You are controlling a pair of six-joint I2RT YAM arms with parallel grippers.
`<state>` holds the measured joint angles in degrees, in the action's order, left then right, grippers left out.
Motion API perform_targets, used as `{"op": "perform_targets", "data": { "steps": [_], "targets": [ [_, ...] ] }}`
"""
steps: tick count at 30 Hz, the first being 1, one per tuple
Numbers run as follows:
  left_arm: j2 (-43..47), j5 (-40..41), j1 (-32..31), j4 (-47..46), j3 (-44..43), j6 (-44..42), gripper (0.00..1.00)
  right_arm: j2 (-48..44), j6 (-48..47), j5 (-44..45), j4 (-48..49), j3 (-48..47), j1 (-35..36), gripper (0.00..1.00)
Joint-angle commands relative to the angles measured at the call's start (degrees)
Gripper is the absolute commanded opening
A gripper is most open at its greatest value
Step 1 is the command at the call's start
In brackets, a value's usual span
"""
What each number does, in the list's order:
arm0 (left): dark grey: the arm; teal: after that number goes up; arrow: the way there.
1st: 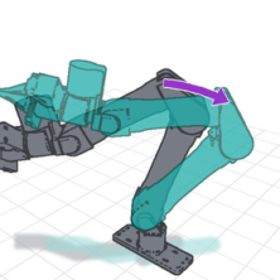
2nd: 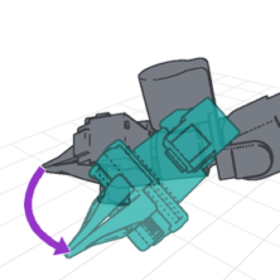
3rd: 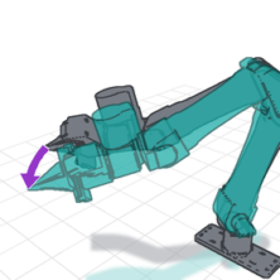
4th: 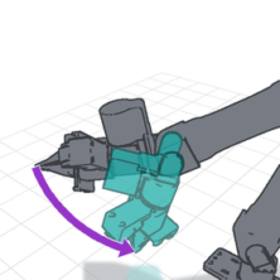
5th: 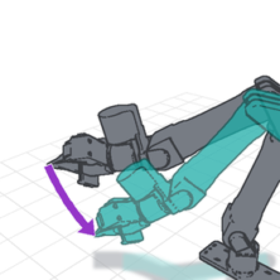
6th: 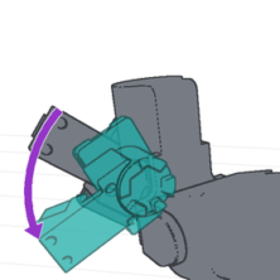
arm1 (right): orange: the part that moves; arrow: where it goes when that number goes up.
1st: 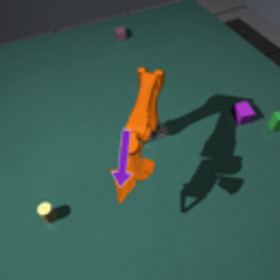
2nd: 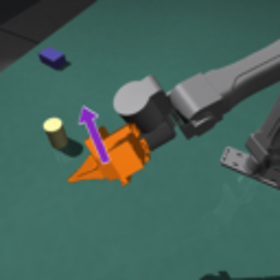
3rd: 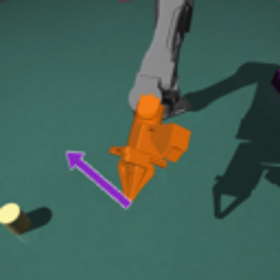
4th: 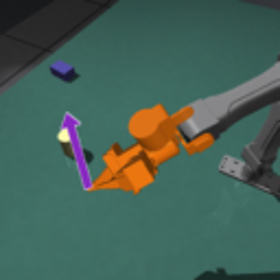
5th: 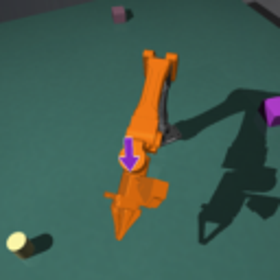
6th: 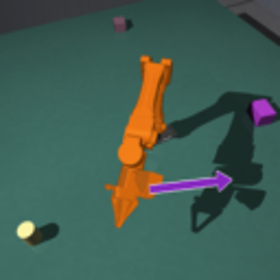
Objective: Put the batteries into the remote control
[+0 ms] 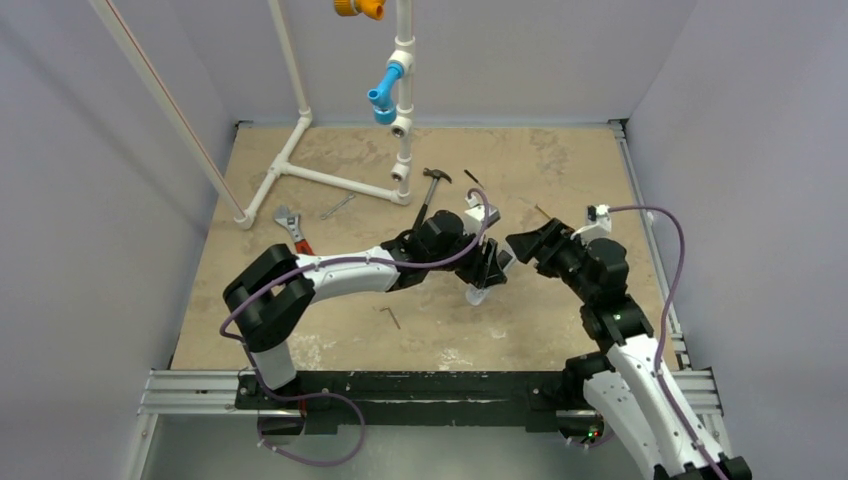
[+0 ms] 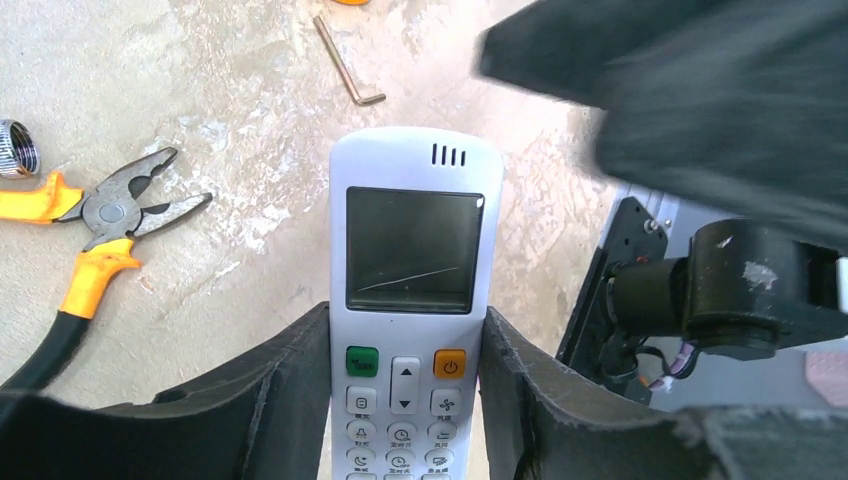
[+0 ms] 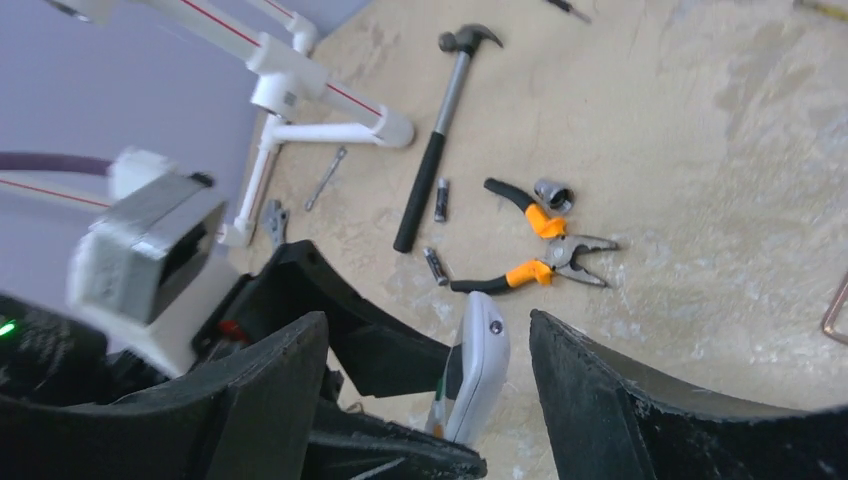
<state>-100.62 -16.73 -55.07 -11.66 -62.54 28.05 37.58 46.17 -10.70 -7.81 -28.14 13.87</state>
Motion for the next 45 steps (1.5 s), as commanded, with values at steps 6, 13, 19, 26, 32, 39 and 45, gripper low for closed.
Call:
{"op": "perform_targets", "data": {
  "steps": [6, 13, 19, 26, 32, 39, 45],
  "targets": [
    [6.3, 4.1, 7.5, -5.7, 1.1, 18.5, 0.00, -11.1, -10.7, -2.0, -1.5, -0.5, 0.2, 0.67],
    [11.8, 12.2, 9.0, -3.2, 1.9, 22.9, 0.00, -12.2, -11.3, -6.8, -1.4, -0.8, 1.0, 0.70],
    [12.8, 12.2, 9.0, -3.3, 2.5, 25.4, 0.00, -6.2, -11.6, -1.4, 1.6, -2.0, 11.0, 0.73],
    [12.8, 12.2, 8.9, -2.8, 3.1, 25.6, 0.00, 0.5, -10.8, 9.5, 6.9, -2.8, 22.3, 0.74],
    [13.4, 12.1, 8.5, -3.1, 3.8, 25.8, 0.00, 4.5, -9.2, 15.7, 9.1, -3.3, 23.3, 0.69],
    [13.4, 12.3, 8.1, -3.5, 4.0, 26.3, 0.00, 10.2, -7.8, 13.2, 14.9, -4.4, 23.5, 0.65],
    [13.3, 12.4, 7.8, -3.4, 3.9, 26.4, 0.00, 13.5, -6.9, 12.2, 16.8, -4.6, 23.7, 0.58]
  ]
}}
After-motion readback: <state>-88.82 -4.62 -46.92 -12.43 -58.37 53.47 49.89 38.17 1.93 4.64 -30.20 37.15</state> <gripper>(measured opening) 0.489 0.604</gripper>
